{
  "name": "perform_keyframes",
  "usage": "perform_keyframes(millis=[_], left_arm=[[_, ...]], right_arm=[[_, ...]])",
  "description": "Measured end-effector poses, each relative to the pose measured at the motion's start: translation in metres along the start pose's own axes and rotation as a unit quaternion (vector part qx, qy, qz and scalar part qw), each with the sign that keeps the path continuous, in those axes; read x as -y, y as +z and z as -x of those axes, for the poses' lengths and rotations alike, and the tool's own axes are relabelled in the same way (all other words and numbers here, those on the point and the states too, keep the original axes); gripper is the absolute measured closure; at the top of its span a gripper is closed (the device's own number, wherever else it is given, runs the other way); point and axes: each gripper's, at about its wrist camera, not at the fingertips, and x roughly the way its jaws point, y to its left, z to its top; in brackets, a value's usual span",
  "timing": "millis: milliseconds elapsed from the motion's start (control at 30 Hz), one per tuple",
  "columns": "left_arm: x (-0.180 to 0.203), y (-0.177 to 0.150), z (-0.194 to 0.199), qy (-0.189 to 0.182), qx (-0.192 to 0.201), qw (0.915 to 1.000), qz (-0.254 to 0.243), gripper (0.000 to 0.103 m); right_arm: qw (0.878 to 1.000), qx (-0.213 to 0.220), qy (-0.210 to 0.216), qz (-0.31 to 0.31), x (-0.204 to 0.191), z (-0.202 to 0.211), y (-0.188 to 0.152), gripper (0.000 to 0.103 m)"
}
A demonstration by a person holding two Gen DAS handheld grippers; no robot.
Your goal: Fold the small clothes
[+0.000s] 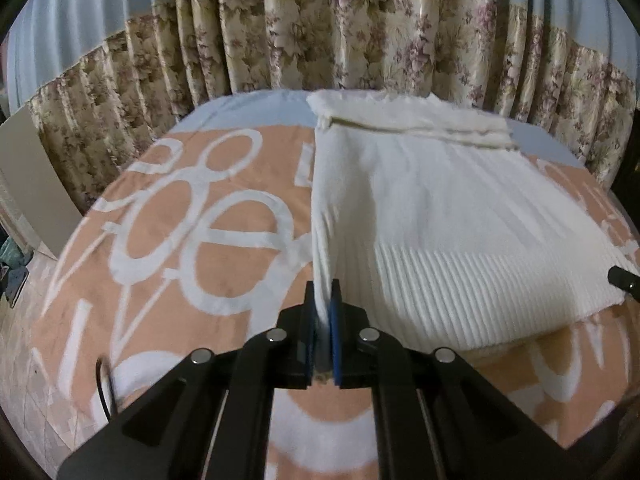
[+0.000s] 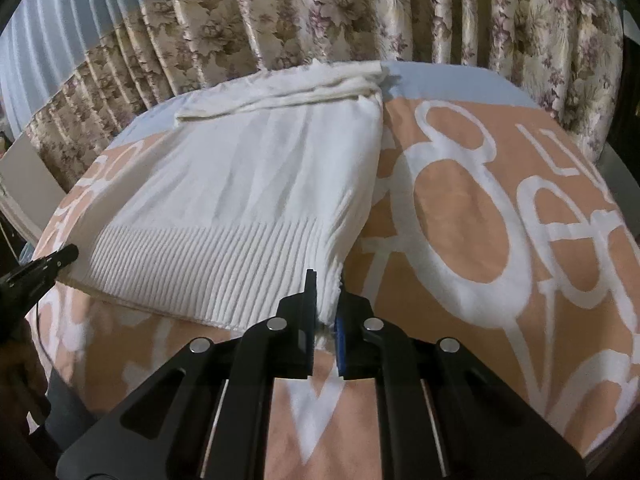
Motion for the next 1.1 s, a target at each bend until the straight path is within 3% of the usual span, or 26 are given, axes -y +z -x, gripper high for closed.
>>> perform_keyframes(millis=[100,267,500,900,1100], left_arm=[[-0.003,-0.002,0.026,-0.001,0.002,1.0,-0.005,0.097],[-0.005,0.001,0.035,-0.008,-0.003,1.0,0.003,0.097],[-0.004,0.048,0.016,-0.011,0.034,0.9993,0.01,0.097],[0.006,0.165,-0.087,0.011,0.062,0.998,0.006,0.097],[0.012,0.2,-0.133,0.026,0.061,0.9977,0.012,0.097]], right_arm=[[1.0,0.003,0.003,-0.001,-0.002,0.024,-0.004,0.095],[1.0,0.005,0.006,-0.008,-0.003,0.048,-0.007,0.095],[0.999,0.046,0.008,-0.004,-0.007,0.042,0.042,0.095],[0.998,0.067,0.013,0.001,0.014,-0.036,0.151,0.095],[0.997,0.071,0.004,-0.002,0.02,-0.077,0.19,0.095]])
